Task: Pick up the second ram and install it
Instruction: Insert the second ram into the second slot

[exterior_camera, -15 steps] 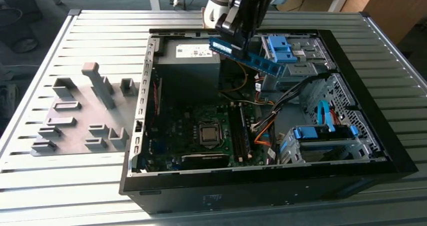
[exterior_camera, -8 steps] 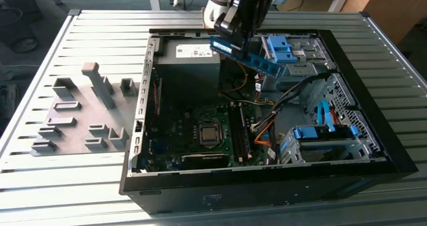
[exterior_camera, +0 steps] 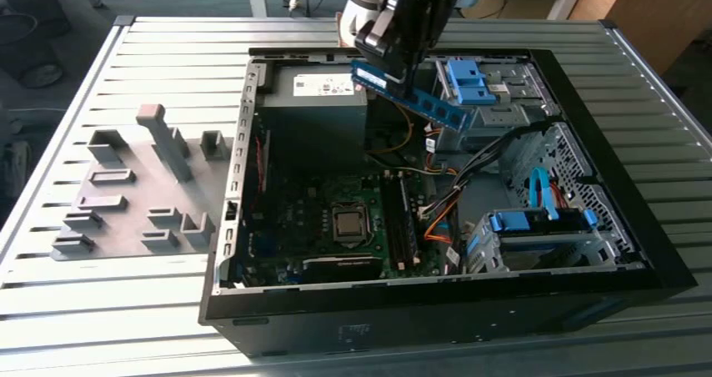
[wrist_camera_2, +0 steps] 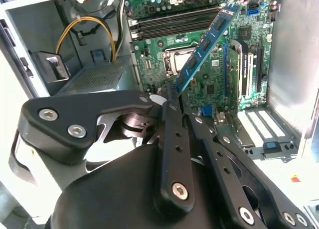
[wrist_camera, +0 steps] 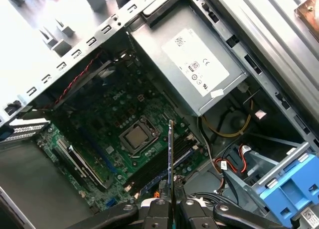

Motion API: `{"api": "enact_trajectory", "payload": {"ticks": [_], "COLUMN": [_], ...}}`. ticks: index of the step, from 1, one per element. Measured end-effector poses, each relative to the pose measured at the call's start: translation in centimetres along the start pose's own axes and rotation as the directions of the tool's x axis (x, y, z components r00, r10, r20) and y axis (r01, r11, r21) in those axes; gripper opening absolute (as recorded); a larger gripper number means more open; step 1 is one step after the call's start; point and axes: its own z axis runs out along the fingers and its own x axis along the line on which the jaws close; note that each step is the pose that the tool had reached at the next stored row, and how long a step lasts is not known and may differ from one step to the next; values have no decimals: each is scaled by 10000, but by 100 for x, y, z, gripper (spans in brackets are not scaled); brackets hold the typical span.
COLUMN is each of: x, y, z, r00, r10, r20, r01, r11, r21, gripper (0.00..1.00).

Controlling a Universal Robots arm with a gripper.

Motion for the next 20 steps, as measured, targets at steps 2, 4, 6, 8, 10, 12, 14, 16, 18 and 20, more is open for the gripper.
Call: {"api": "enact_trajectory", "payload": {"ticks": [2,4,6,8,10,12,14,16,18,20], "x": [0,0,0,0,0,0,0,0,-1,-2], "y": [0,0,0,0,0,0,0,0,-1,-2], "z": [0,0,1,1,2,2,5,5,6,7], "r00": [9999,9997,9992,9985,9976,9964,9897,9875,9854,9835], "r10": [106,245,399,548,691,846,1435,1576,1705,1811], "r20": [0,2,4,6,8,9,15,17,19,21], "r01": [-106,-245,-399,-548,-691,-846,-1435,-1576,-1705,-1811], "r11": [9999,9997,9992,9985,9976,9964,9897,9875,9854,9835], "r21": [2,3,5,7,9,11,18,19,21,22], "gripper": [14,14,14,14,14,14,14,14,14,14]}}
